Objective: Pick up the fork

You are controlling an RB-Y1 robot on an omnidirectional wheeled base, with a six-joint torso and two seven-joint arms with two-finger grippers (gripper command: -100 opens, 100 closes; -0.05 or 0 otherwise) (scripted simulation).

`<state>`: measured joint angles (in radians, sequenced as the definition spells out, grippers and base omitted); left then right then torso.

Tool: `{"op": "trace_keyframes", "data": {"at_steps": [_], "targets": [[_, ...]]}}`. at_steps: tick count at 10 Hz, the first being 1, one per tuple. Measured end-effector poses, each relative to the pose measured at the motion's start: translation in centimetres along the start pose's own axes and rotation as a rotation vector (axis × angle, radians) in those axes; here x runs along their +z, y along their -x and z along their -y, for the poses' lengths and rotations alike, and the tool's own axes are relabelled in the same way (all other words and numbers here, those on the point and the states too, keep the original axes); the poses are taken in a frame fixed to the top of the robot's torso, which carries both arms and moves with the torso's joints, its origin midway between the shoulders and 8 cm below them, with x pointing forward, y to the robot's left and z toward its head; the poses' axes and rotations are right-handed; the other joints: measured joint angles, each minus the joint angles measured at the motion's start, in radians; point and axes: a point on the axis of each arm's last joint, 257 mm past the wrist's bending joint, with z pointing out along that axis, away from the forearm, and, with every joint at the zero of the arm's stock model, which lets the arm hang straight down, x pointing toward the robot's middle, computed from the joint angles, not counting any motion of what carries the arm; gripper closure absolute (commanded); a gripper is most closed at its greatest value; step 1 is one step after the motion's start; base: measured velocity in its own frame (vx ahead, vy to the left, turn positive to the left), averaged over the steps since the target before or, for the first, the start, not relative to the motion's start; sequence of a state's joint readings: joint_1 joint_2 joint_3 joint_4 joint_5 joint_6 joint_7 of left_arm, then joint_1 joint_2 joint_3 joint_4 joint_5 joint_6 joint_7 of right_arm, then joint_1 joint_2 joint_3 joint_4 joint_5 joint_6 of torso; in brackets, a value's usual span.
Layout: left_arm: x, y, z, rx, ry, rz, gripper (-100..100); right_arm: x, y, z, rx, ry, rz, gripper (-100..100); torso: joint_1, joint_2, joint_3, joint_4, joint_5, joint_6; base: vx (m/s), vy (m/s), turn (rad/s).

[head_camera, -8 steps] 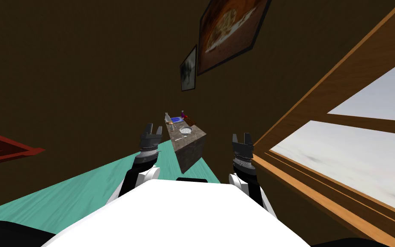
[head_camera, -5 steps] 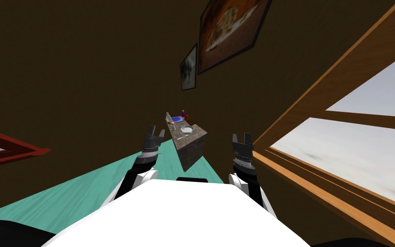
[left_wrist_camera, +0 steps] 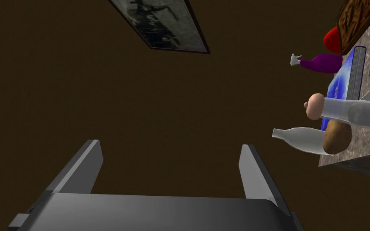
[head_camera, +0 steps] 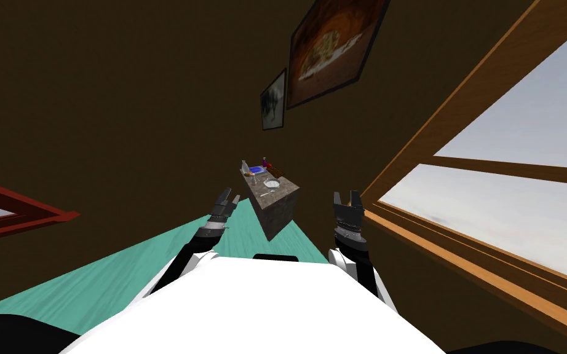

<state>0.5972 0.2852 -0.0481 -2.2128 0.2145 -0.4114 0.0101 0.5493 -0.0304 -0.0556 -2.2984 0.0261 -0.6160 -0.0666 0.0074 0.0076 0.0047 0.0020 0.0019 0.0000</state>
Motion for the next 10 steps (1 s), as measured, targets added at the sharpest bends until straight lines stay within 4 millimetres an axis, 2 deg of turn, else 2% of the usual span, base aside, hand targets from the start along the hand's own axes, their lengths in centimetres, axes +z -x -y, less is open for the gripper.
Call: {"op": "trace_keyframes", "data": {"at_steps": [2, 3, 6, 8, 9, 10], "targets": [[-0.7, 0.2, -2.2, -0.009, 0.078, -0.020, -100, 0.0, 0.0, 0.0, 0.000, 0.000, 0.000, 0, -0.003, -0.003, -0.002, -0.001, -0.001, 0.000, -0.064, 0.055, -0.055], [-1.4, 0.4, -4.1, -0.018, 0.129, -0.026, -100, 0.0, 0.0, 0.0, 0.000, 0.000, 0.000, 0, -0.003, -0.003, -0.002, -0.001, -0.001, 0.000, -0.062, 0.051, -0.045], [-2.9, 1.5, -7.3, -0.028, 0.246, -0.043, -100, 0.0, 0.0, 0.0, 0.000, 0.000, 0.000, 0, -0.003, -0.003, -0.002, -0.001, -0.001, 0.000, -0.082, 0.062, -0.069], [-4.4, 2.5, -9.8, -0.036, 0.338, -0.050, -100, 0.0, 0.0, 0.0, 0.000, 0.000, 0.000, 0, -0.003, -0.003, -0.002, -0.001, -0.001, 0.000, -0.069, 0.047, -0.084], [-5.4, 3.1, -11.9, -0.045, 0.398, -0.048, -100, 0.0, 0.0, 0.0, 0.000, 0.000, 0.000, 0, -0.003, -0.003, -0.002, -0.001, -0.001, 0.000, -0.065, 0.039, -0.047], [-6.1, 3.6, -12.7, -0.043, 0.435, -0.053, -100, 0.0, 0.0, 0.0, 0.000, 0.000, 0.000, 0, -0.004, -0.004, -0.002, -0.001, -0.001, 0.000, -0.070, 0.041, -0.098]]}}
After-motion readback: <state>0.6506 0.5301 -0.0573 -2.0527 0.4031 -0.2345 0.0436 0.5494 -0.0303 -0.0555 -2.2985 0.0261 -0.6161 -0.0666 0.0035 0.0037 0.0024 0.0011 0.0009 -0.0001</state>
